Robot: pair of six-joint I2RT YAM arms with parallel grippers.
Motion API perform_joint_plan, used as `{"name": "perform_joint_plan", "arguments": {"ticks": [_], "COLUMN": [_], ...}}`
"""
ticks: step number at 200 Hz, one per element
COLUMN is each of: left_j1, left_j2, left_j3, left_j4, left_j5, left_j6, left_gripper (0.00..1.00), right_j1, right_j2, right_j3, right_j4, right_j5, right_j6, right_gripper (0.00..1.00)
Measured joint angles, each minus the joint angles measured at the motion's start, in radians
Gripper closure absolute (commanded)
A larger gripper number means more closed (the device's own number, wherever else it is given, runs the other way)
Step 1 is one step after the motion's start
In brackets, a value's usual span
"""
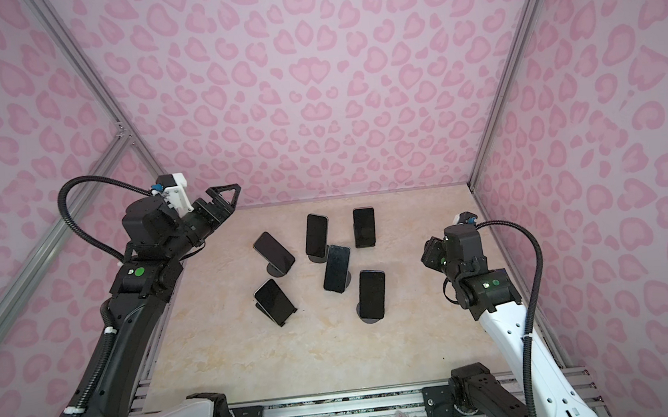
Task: Remove the phone from the phone stand
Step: 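Move right gripper to blue-edged phone while left arm reaches farther, then close the right gripper on the top of the blue-edged phone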
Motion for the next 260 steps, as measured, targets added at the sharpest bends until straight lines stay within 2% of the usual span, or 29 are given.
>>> {"name": "perform_joint_plan", "arguments": {"ticks": [30, 76, 111, 124, 159, 198, 260], "left_j1": [-0.047, -0.182, -0.21, -0.216, -0.224, -0.224, -0.224], "left_j2": [0.039, 0.089, 0.132, 0.138, 0.137, 0.137, 0.138], "left_j3": [-0.019, -0.022, -0.086, -0.097, -0.127, -0.137, -0.144], "left_j4": [-0.035, -0.066, -0.063, -0.07, -0.06, -0.06, -0.058], "left_j5": [-0.006, -0.01, 0.038, 0.055, 0.071, 0.077, 0.087], "left_j6": [0.009, 0.064, 0.056, 0.05, 0.043, 0.033, 0.02], "left_gripper": [0.01, 0.01, 0.01, 0.01, 0.02, 0.03, 0.03], "right_j1": [0.101, 0.237, 0.403, 0.472, 0.613, 0.643, 0.659], "right_j2": [-0.022, -0.056, -0.008, 0.023, 0.135, 0.243, 0.363], "right_j3": [-0.014, -0.041, -0.026, -0.013, 0.023, 0.074, 0.096], "right_j4": [-0.042, -0.081, -0.086, -0.08, -0.074, -0.051, 0.003], "right_j5": [0.04, 0.152, 0.239, 0.277, 0.392, 0.448, 0.448], "right_j6": [-0.001, 0.065, 0.137, 0.158, 0.215, 0.241, 0.252], "right_gripper": [0.19, 0.12, 0.07, 0.01, 0.0, 0.01, 0.0]}}
